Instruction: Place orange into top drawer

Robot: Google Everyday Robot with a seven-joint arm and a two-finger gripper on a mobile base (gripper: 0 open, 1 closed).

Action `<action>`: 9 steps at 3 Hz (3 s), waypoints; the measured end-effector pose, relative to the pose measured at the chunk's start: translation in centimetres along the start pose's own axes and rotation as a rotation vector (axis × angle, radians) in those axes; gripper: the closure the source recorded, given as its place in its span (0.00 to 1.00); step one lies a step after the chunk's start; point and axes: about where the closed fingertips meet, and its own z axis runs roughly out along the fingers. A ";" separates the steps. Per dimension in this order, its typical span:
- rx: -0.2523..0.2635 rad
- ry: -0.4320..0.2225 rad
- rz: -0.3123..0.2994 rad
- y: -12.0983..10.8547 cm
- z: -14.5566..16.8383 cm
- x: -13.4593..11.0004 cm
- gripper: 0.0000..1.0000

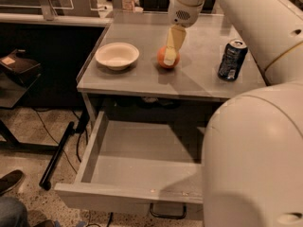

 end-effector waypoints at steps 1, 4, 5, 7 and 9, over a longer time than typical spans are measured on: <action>-0.001 0.030 0.035 -1.1 2.0 1.0 0.00; -0.063 0.021 0.041 -1.8 5.7 0.1 0.00; -0.096 0.009 0.031 -1.3 7.0 -1.0 0.00; -0.149 0.025 0.046 -0.2 9.7 0.1 0.00; -0.143 0.019 0.045 -0.4 10.0 -0.1 0.42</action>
Offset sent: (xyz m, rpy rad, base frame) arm 0.0255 -0.0214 -0.0480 -0.0296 0.0880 -0.0810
